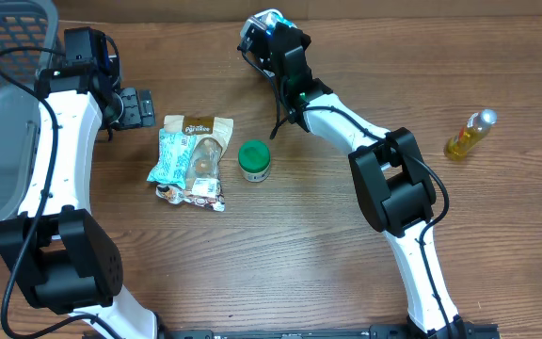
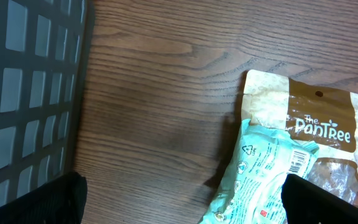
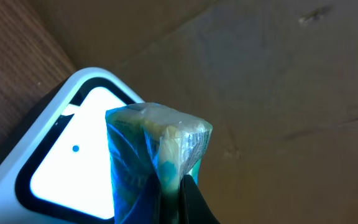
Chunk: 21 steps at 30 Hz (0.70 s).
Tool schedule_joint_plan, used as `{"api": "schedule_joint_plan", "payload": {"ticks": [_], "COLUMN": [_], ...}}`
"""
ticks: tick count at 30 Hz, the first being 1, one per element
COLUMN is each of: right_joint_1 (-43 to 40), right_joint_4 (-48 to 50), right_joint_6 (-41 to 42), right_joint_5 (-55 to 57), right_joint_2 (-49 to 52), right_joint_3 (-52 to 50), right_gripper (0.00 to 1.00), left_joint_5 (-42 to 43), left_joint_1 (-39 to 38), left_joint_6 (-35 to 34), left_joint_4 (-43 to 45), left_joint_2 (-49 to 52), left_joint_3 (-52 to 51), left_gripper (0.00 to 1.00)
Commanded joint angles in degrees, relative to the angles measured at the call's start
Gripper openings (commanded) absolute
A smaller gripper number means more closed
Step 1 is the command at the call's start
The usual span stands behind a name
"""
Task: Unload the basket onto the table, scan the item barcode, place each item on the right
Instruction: 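Carry the teal packet up to the white scanner and hold it there, then carry the packet to the table's right side and release it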
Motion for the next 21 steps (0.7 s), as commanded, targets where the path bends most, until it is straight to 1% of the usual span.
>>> {"api": "schedule_joint_plan", "payload": {"ticks": [1, 4, 7, 9, 15, 19, 21], "right_joint_1": [-0.13, -0.13, -0.13, -0.15, -1.97, -4.35, -5.99], "right_joint_4": [1.01, -0.31, -7.28, -13.64, -39.58, -58.38, -68.87], "right_joint_6": [0.37, 5.11, 13.44, 19.02, 37.05, 46.80, 52.33], "right_joint_5": [1.29, 2.29, 2.23, 2.23, 1.99, 0.70, -1.81], "right_joint_2": [-1.36, -4.72, -10.49, -14.05, -22.69, -24.28, -24.24], "right_joint_3": [0.55, 0.55, 0.55, 0.55, 0.55, 0.55, 0.50], "right_gripper": [0.04, 0.04, 0.04, 0.04, 0.04, 0.04, 0.04], "left_joint_5": [0.28, 0.28, 0.28, 0.28, 0.28, 0.28, 0.28], "left_joint_1": [-0.39, -0.39, -0.39, -0.39, -0.39, -0.39, -0.39], "left_joint_6": [1.07, 1.07, 1.07, 1.07, 1.07, 1.07, 1.07], "left_joint_4": [0.04, 0.04, 0.04, 0.04, 0.04, 0.04, 0.04], "left_joint_2": [-1.07, -1.09, -1.07, -1.07, -1.09, -1.09, -1.09], "left_joint_3": [1.01, 1.01, 1.01, 1.01, 1.01, 1.01, 1.01], "left_gripper": [1.00, 1.00, 0.99, 1.00, 1.00, 1.00, 1.00]}}
